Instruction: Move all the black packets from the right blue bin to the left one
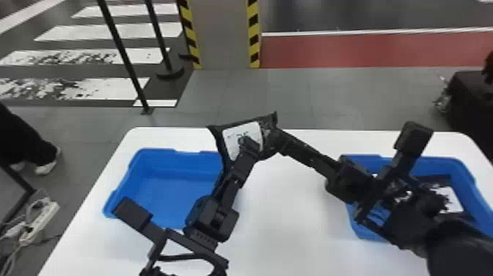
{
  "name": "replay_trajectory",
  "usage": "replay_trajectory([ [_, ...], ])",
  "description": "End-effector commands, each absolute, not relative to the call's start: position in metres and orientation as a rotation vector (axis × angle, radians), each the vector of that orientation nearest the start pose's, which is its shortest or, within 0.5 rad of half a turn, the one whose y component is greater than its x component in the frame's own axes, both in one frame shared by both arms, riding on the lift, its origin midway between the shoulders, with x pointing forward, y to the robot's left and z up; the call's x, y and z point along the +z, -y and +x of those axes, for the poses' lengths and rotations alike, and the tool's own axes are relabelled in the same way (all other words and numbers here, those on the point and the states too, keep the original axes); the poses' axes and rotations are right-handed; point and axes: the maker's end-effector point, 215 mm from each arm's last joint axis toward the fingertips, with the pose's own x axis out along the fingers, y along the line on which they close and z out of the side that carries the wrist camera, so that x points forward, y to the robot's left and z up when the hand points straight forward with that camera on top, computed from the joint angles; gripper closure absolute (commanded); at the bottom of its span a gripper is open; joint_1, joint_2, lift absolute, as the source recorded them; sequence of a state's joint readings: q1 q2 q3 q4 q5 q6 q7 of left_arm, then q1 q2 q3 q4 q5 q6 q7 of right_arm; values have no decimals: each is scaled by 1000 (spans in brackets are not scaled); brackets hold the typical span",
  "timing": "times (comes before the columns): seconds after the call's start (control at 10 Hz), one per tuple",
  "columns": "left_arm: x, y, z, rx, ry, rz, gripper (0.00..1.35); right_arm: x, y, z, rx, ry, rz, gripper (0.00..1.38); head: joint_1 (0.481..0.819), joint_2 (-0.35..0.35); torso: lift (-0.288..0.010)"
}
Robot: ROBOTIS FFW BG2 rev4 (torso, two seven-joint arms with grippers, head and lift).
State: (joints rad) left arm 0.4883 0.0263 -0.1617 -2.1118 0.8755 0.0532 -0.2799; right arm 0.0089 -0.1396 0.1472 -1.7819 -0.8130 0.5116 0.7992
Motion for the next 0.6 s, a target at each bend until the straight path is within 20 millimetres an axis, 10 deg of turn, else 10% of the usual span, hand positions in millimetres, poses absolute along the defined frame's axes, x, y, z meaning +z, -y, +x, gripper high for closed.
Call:
replay_trajectory([
  [0.0, -256, -105, 428, -423, 82, -931, 1222, -250, 0, 460, 1156, -108, 745, 1157, 695, 121, -110],
  [0.3, -244, -121, 429, -388, 146, -899, 1222, -255, 3, 464, 1139, -103, 739, 1124, 695, 140, -110],
  [0.5, -248, -148, 436, -318, 166, -766, 1222, -261, 15, 469, 1110, -91, 702, 447, 695, 146, -110],
])
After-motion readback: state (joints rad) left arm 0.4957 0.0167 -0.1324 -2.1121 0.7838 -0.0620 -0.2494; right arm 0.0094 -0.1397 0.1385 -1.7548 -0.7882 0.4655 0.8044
